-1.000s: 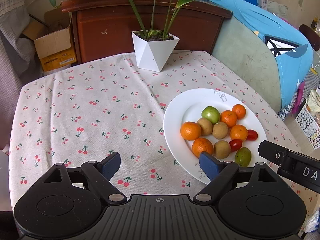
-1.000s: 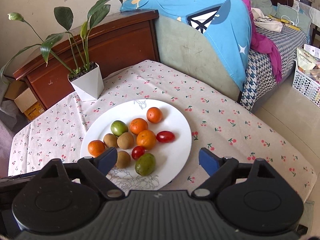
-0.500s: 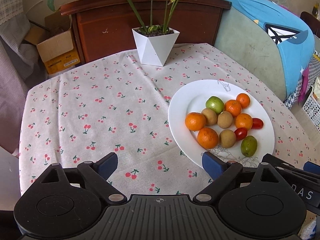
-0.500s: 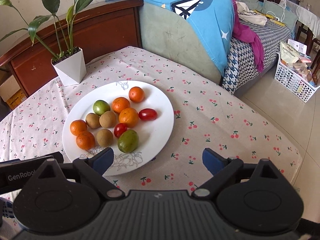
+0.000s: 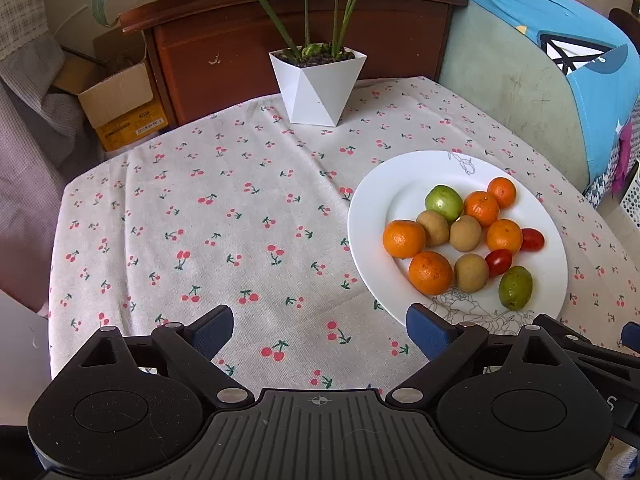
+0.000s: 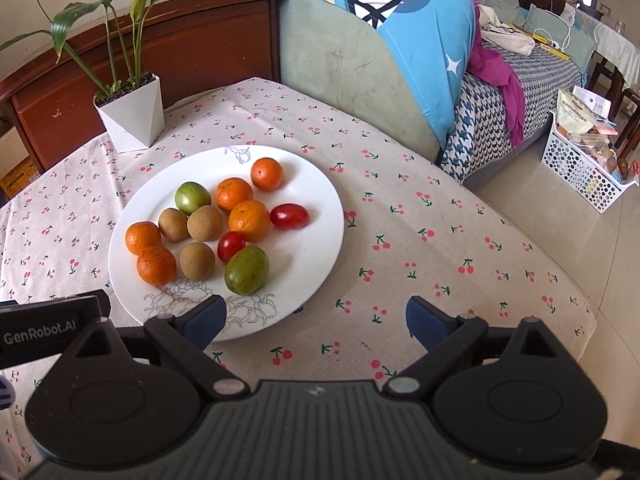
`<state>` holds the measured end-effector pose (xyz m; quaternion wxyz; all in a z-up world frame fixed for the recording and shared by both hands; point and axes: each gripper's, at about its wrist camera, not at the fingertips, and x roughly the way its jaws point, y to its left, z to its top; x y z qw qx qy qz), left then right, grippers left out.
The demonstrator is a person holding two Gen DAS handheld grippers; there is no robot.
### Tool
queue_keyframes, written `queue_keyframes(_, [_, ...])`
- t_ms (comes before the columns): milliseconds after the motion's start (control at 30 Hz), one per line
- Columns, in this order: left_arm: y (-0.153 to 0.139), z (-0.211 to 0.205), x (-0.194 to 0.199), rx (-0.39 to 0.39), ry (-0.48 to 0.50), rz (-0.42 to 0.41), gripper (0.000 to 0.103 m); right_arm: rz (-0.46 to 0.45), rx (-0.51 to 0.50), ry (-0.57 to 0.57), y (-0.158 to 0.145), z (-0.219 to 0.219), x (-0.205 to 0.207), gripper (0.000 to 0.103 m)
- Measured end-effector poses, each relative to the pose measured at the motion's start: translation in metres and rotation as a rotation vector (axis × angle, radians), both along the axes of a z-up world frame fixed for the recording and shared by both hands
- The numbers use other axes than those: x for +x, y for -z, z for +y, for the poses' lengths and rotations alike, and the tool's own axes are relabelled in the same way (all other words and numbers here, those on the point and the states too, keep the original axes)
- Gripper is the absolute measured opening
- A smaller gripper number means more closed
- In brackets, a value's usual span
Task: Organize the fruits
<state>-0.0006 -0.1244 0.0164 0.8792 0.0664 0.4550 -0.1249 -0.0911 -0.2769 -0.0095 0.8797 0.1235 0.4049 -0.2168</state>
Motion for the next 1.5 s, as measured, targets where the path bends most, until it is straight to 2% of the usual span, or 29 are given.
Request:
queue_keyframes(733, [0.006,-0.006,0.001,0.064,0.016,0.001,0.095,0.035,0.017,0.024,0.006,-0.002,0.005,0.096])
queue_keyframes(1500, [0.007,0.007,-0.005,0.082,0.010,-0.010,0.094,0.006,-0.002,-0.047,0.007,0.010,0.002,0.096])
